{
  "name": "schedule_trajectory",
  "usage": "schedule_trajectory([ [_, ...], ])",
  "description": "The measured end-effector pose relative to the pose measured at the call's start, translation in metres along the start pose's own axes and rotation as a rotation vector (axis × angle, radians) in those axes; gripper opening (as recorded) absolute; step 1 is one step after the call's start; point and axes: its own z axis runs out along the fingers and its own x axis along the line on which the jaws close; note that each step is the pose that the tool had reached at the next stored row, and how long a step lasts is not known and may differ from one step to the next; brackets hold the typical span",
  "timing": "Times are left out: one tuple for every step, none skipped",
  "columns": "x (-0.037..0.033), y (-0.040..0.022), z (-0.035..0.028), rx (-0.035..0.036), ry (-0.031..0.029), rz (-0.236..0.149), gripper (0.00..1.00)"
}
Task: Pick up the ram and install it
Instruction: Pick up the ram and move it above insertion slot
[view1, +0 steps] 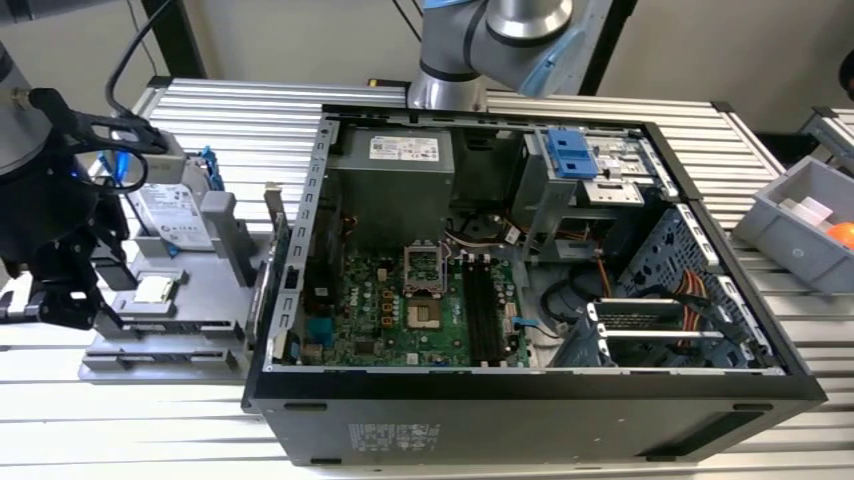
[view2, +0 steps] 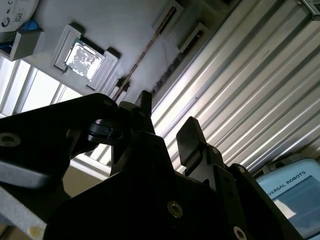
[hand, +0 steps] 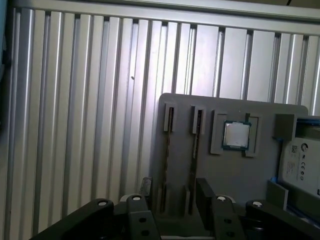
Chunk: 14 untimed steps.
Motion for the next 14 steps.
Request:
schedule_trajectory([
  [0.0, 0.0, 0.0004, 0.0, 0.0005, 0.0, 1.0],
  [0.0, 0.0, 0.0009, -0.0001, 0.001, 0.0, 1.0],
  [0.0, 0.0, 0.0014, -0.0001, 0.0014, 0.0, 1.0],
  [0.0, 0.0, 0.0018, -0.0001, 0.0019, 0.0, 1.0],
  [0.0, 0.0, 0.0022, -0.0001, 0.0023, 0.0, 1.0],
  [0.0, -0.0001, 0.0026, -0.0002, 0.0028, 0.0, 1.0],
  [0.0, -0.0001, 0.0031, -0.0002, 0.0035, 0.0, 1.0],
  [0.0001, -0.0001, 0.0035, -0.0002, 0.004, 0.0, 1.0],
  [0.0001, -0.0001, 0.004, -0.0004, 0.0048, 0.0, 1.0],
  [0.0001, -0.0001, 0.0045, -0.0004, 0.0056, 0.0, 1.0],
  [0.0001, -0.0001, 0.0049, -0.0005, 0.0064, 0.0, 1.0],
  [0.0001, -0.0001, 0.0054, -0.0006, 0.0071, 0.0, 1.0],
  [0.0001, -0.0001, 0.0058, -0.0006, 0.0078, 0.0, 1.0],
  [0.0002, -0.0001, 0.0063, -0.0006, 0.0084, 0.0, 1.0],
])
